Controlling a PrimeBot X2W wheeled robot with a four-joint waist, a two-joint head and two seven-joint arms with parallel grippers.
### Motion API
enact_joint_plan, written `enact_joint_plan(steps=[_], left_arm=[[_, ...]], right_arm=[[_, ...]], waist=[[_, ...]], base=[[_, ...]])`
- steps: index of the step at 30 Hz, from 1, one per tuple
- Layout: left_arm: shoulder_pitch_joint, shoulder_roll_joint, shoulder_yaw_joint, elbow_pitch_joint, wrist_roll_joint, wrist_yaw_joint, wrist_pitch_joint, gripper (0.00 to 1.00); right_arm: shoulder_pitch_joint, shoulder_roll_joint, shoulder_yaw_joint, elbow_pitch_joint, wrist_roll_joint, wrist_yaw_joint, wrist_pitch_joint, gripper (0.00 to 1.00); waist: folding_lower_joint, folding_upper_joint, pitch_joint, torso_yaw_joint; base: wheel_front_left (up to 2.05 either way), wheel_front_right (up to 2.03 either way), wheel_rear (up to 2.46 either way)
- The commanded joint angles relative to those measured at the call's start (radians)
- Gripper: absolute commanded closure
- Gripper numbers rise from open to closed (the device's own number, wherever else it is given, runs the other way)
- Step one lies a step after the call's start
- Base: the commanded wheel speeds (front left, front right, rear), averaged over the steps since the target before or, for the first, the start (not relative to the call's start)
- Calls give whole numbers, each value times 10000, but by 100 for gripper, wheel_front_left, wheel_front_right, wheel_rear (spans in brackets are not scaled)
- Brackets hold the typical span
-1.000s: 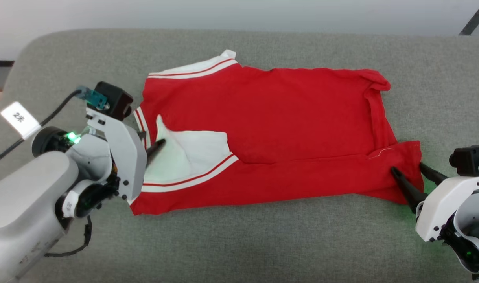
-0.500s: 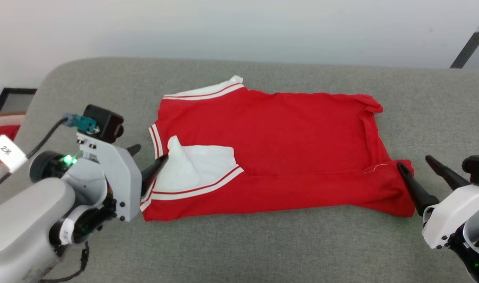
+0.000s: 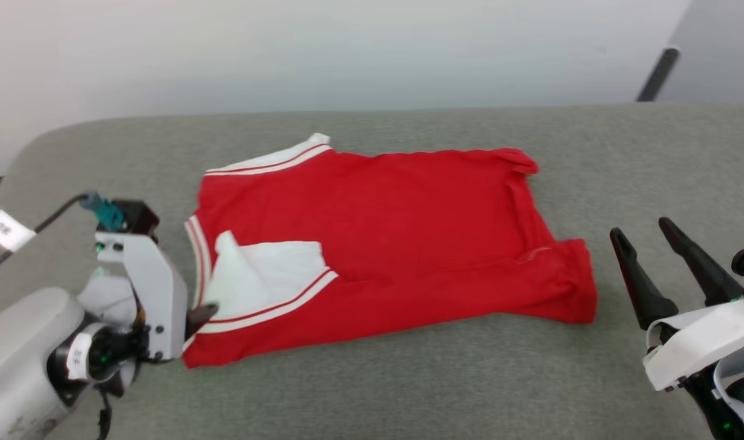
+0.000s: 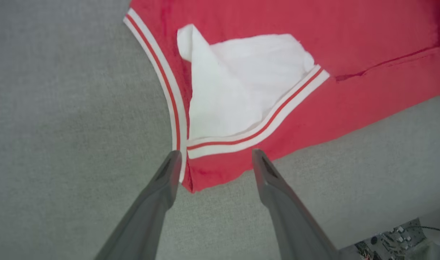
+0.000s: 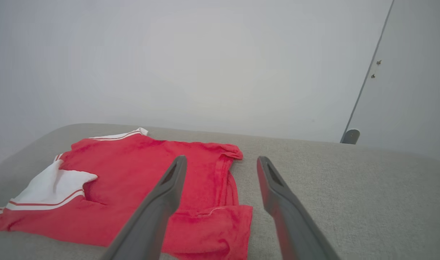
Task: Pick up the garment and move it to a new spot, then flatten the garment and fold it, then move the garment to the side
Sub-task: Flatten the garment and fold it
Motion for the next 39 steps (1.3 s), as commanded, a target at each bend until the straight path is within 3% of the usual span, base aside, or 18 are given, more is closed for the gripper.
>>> enact_joint_plan(steps=[1, 10, 22, 23, 24, 30, 39], left_arm=[[89, 64, -97, 185, -86, 155, 336, 0], [310, 14, -225, 1199, -635, 614, 1219, 0], [750, -380, -482, 2478, -923, 499, 1518, 0], [776, -437, -462, 2517, -965, 442, 1519, 22], [819, -505, -360, 2603, -1122, 467, 1431, 100], [796, -681, -375, 2738, -1096, 234, 1394, 100], [342, -1234, -466, 2865, -734, -144, 1244, 100]], right_arm=[[149, 147, -31, -152, -49, -9, 21, 0], [422, 605, -231, -485, -82, -9, 39, 0], [313, 758, -301, -527, 18, -9, 73, 0], [313, 769, -301, -513, 47, -9, 103, 0], [319, 820, -315, -493, 108, -9, 157, 0], [233, 868, -382, -326, 282, -9, 819, 0], [-265, 532, -205, 461, 625, -8, 3553, 0]], waist=[[1, -1, 169, -462], [1, -1, 561, -1132], [1, -1, 860, -1306], [1, -1, 872, -1296], [1, -1, 883, -1281], [1, -1, 892, -1162], [1, -1, 965, -613]], base=[[0, 0, 0], [0, 0, 0], [0, 0, 0], [0, 0, 0], [0, 0, 0], [0, 0, 0], [0, 0, 0]])
